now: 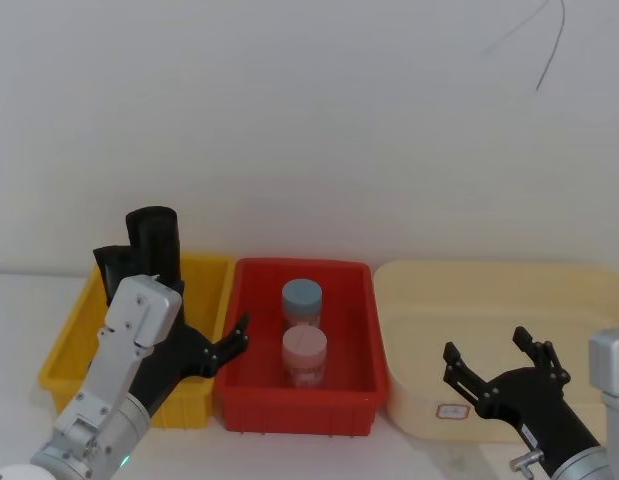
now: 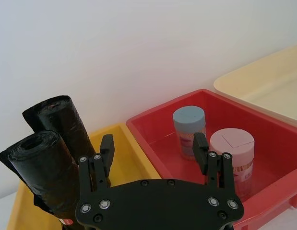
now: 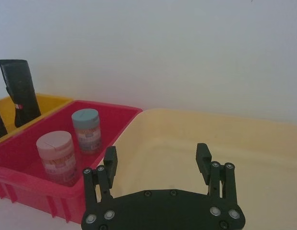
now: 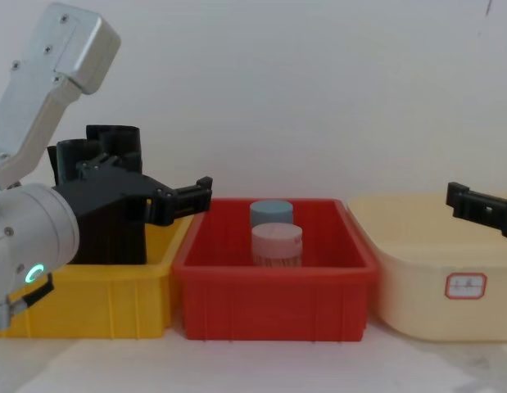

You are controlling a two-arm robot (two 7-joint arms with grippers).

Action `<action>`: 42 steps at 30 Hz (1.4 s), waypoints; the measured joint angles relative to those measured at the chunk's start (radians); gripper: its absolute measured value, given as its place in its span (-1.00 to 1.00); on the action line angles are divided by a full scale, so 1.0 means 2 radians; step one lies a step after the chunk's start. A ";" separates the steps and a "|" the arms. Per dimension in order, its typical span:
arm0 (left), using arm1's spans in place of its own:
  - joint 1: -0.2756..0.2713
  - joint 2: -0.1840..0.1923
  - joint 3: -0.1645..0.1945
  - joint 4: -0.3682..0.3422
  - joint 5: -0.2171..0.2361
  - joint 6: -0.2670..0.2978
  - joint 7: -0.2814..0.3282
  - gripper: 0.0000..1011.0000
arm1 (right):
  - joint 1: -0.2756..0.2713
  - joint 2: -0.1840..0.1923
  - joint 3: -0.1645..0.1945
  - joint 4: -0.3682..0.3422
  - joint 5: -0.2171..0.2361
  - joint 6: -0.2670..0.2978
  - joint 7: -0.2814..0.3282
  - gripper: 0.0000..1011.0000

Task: Pick up the garbage bag with the one hand and transfer it to the other hand.

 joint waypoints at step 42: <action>0.026 0.001 -0.019 -0.012 -0.007 -0.010 0.008 0.98 | 0.000 0.000 0.000 0.000 0.000 0.000 0.000 0.98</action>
